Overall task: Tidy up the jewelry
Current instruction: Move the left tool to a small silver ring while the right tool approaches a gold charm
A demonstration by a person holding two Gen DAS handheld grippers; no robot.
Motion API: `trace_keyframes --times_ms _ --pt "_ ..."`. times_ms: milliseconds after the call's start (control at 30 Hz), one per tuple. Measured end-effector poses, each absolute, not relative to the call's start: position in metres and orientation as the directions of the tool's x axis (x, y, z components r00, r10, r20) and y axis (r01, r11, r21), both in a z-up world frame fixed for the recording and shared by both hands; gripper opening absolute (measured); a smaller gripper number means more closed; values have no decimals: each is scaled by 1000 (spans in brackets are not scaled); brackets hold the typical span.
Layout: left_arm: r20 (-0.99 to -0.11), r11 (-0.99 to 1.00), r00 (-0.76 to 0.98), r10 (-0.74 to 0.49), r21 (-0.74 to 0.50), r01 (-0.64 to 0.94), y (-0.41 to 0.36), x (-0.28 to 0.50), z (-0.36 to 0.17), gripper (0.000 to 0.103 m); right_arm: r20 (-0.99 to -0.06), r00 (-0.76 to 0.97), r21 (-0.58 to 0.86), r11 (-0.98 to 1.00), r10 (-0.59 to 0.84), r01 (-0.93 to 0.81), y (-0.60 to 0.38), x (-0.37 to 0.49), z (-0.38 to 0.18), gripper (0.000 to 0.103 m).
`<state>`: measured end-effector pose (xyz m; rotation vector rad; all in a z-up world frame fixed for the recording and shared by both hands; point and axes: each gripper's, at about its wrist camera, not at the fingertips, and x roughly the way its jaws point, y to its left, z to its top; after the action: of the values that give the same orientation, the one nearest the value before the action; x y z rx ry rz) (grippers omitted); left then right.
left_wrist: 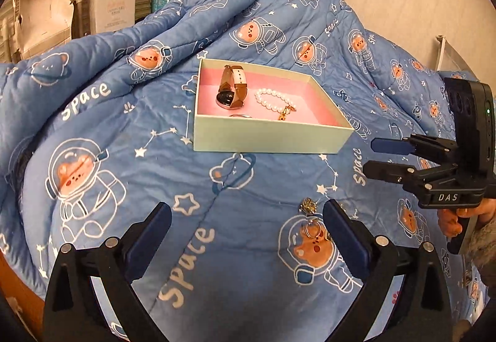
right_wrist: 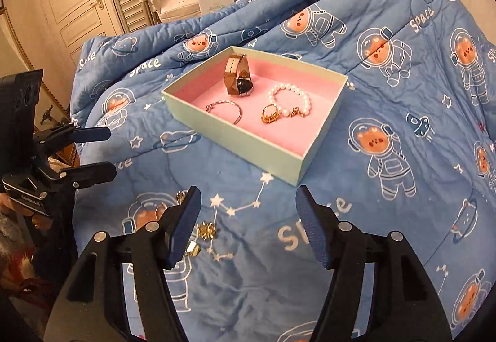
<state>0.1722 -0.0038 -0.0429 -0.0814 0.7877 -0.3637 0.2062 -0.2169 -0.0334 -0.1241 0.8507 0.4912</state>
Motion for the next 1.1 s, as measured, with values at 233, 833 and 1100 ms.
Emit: trace_keyframes --times_ms 233,833,1100 --pt "-678 938 652 -339 -190 290 -16 153 -57 95 -776 507 114 874 375 -472 -209 178 -61 53" --pt "-705 936 632 -321 -134 326 -42 134 -82 67 -794 499 45 851 347 -522 -182 161 -88 32" --pt "-712 936 637 -297 -83 343 -50 141 -85 58 -785 524 5 850 330 -527 -174 163 -93 18"
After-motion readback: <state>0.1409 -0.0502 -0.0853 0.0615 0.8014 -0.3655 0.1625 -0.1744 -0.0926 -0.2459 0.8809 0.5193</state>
